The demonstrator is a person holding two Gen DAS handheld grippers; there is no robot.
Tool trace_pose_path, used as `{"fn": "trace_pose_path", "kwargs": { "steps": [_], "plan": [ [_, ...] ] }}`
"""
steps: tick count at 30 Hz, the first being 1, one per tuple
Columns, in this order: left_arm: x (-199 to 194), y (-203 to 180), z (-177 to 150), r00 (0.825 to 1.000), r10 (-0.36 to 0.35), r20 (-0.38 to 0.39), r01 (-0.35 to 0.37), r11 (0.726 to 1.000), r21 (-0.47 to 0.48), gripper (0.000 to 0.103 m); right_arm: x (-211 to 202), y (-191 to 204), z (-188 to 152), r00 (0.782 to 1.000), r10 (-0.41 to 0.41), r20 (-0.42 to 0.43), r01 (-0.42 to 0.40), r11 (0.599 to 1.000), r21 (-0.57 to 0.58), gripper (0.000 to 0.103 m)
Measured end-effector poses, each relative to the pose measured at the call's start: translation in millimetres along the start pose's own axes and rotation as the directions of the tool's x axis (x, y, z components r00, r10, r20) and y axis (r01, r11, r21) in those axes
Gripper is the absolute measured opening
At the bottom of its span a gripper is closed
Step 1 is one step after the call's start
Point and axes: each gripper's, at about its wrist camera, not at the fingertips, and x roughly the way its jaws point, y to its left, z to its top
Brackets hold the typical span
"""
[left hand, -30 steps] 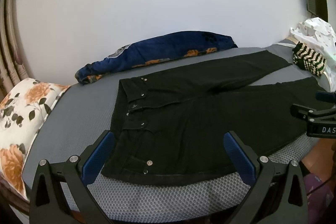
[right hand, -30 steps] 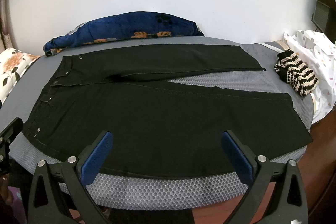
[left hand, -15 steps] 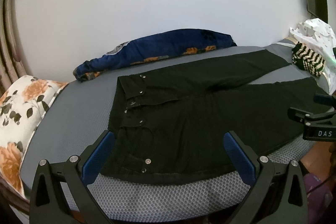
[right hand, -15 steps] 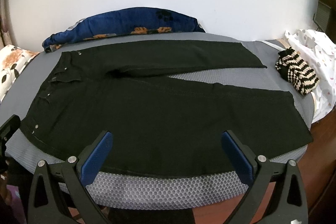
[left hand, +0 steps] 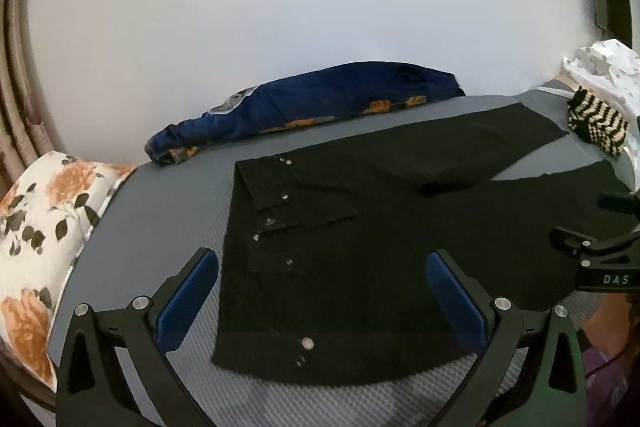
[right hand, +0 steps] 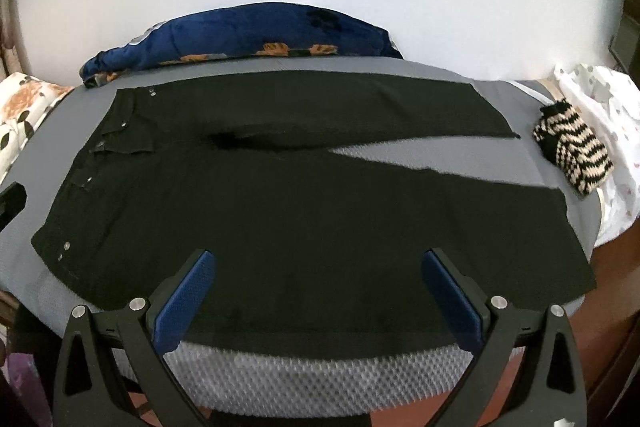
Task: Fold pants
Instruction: 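Lower the left gripper onto the trouser waistband and close on it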
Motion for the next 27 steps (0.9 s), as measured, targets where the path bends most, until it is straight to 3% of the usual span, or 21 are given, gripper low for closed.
{"fn": "trace_pose_path", "kwargs": {
  "steps": [10,17,18,22,25,27],
  "plan": [
    [60,36,42,0.999,0.0,-0.047,-0.001,1.0,-0.011,0.103,36,22,51,1.0,0.022,-0.004,-0.022,0.995,-0.092,0.102],
    [161,121,75,0.977,-0.069,-0.202,0.028,0.98,-0.198,0.103,71,26,94,0.999,0.045,-0.008,-0.045,0.987,-0.157,0.102],
    [181,132,78,0.967,-0.08,-0.24,0.029,0.978,-0.208,0.103,77,27,100,0.999,0.046,-0.012,-0.048,0.986,-0.16,0.102],
    [254,168,83,0.898,-0.271,-0.347,0.153,0.931,-0.331,0.103,93,32,109,0.999,0.043,-0.017,-0.046,0.981,-0.191,0.102],
    [293,177,84,0.86,-0.335,-0.385,0.198,0.915,-0.352,0.103,106,37,114,0.998,0.043,-0.035,-0.05,0.975,-0.216,0.102],
    [313,182,84,0.844,-0.363,-0.395,0.223,0.907,-0.358,0.103,113,38,115,0.998,0.044,-0.048,-0.053,0.974,-0.221,0.102]
  ]
}}
